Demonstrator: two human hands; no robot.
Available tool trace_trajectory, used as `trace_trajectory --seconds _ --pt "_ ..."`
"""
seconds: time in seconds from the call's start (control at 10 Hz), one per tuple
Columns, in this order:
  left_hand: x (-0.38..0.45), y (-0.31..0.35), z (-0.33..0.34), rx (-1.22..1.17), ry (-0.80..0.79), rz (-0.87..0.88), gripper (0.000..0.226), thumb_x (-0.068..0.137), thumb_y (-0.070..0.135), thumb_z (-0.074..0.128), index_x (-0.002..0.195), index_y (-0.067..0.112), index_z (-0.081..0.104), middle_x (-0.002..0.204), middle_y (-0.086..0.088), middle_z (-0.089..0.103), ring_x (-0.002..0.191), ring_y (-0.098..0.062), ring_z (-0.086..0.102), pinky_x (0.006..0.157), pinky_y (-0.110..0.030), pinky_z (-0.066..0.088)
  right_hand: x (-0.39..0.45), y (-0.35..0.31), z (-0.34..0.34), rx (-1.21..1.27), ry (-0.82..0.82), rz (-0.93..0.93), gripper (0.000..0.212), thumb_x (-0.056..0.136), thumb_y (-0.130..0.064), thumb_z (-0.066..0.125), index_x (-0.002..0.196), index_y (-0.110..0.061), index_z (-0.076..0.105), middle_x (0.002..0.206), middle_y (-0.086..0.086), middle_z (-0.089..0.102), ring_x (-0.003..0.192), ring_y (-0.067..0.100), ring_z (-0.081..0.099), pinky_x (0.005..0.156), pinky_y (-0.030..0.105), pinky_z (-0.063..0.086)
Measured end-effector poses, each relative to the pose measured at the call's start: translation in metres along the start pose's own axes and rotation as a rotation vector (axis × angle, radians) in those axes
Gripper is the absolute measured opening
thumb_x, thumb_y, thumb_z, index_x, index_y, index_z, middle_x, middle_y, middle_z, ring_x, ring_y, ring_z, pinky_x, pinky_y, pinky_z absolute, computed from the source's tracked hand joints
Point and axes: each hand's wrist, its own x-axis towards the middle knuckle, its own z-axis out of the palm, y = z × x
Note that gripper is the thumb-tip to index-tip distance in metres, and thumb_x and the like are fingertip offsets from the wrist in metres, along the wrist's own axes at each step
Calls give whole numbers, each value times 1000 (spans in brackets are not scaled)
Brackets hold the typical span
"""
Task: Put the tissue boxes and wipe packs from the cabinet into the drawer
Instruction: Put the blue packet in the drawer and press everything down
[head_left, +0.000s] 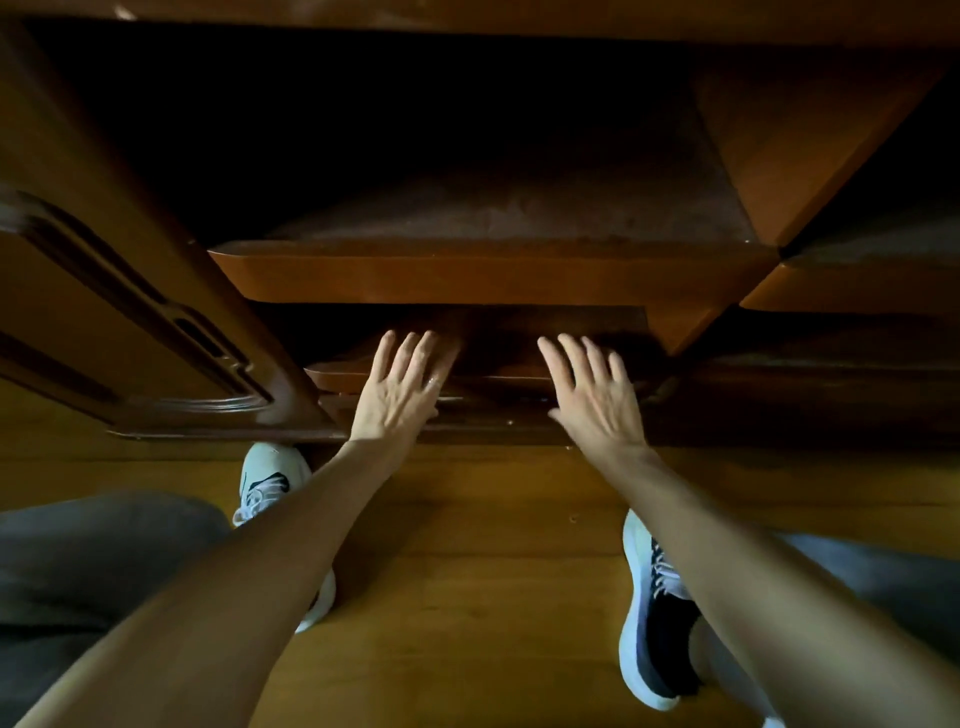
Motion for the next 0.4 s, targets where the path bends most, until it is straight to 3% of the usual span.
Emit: trace_trajectory --seconds 0.1,0.2,0.3,0.4 --pt "11 -6 10 19 124 87 83 80 31 84 152 14 45 143 -16 55 127 -33 57 112 -52 39 11 10 19 -51 99 -147 95 78 -39 87 156 -17 38 151 15 49 136 36 50 107 53 41" --pt "7 -8 22 -25 185 105 78 79 28 84 147 13 52 135 -17 59 118 -34 59 103 -52 46 4 15 30 -44 179 -171 81 80 -37 85 150 -16 49 144 14 55 130 35 54 101 53 45" --pt "8 -1 13 41 81 85 79 85 27 78 154 15 40 142 -14 51 122 -31 53 109 -48 39 6 3 16 -15 24 -110 84 77 -27 89 149 -15 47 146 16 51 135 36 49 104 53 43" --pt "11 -4 -11 34 85 110 75 88 26 75 154 18 39 140 -13 52 119 -30 54 110 -46 40 8 -7 -17 66 5 -80 78 82 -17 83 148 -18 43 150 13 44 140 35 41 111 51 39"
